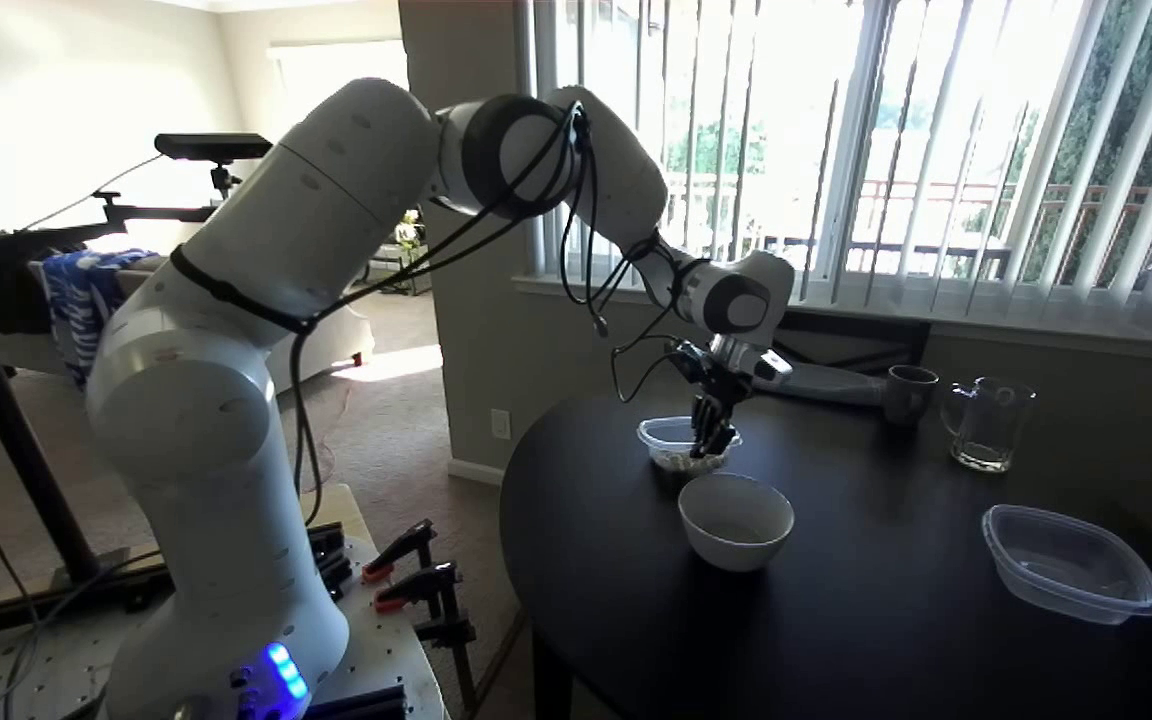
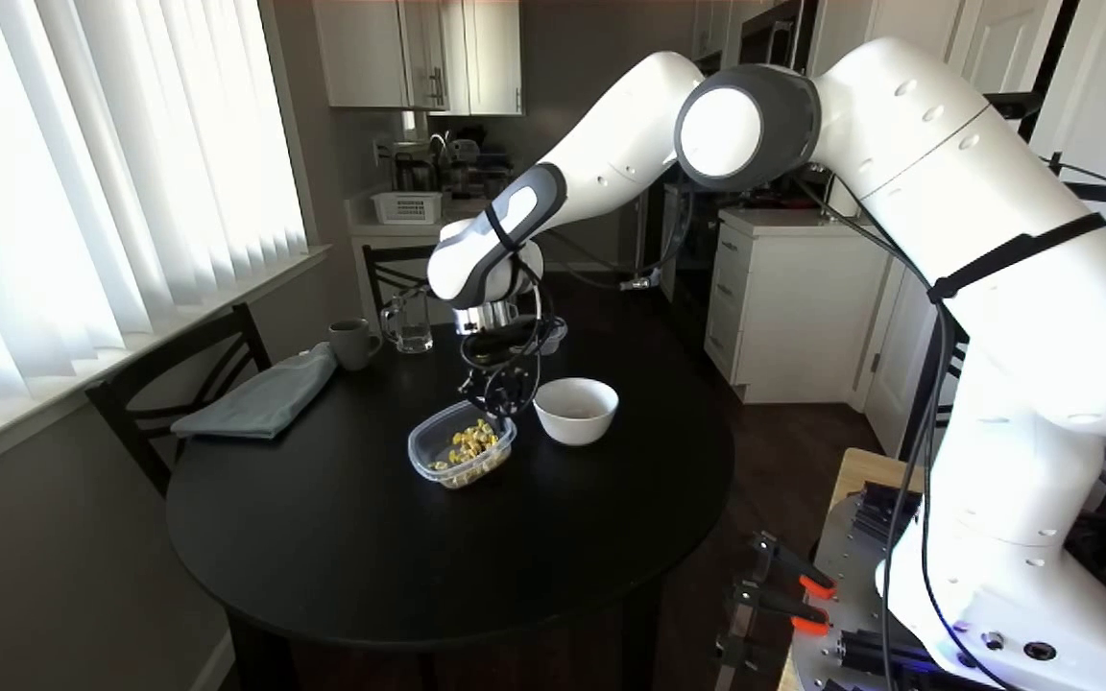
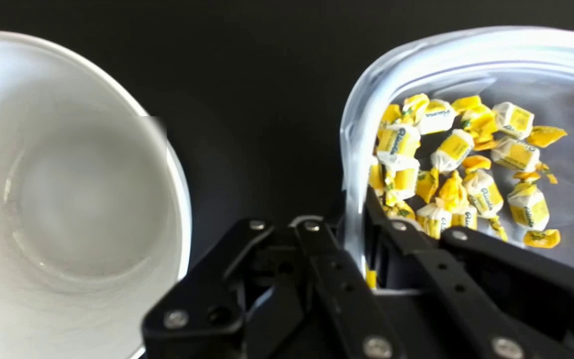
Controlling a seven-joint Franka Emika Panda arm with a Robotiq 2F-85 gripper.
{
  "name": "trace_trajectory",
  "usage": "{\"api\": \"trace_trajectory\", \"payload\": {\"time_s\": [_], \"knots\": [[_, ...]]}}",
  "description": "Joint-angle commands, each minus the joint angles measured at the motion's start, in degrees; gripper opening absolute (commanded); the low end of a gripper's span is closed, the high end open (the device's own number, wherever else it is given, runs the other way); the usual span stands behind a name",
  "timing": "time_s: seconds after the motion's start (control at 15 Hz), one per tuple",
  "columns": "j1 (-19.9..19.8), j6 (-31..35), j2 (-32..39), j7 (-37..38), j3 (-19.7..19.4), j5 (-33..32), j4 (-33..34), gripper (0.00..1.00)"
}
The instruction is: Pour the objects from the left bowl into the right bowl
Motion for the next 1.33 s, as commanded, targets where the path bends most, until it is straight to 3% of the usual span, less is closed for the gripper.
{"api": "trace_trajectory", "payload": {"time_s": [0.0,0.53,1.27], "knots": [[0.0,0.7,-5.8,0.5,0.5,0.9,-5.8,0.01],[0.2,4.9,-17.0,1.9,0.0,1.2,-16.2,0.01],[-0.2,16.1,-29.2,13.5,-4.1,-0.4,-29.7,0.01]]}}
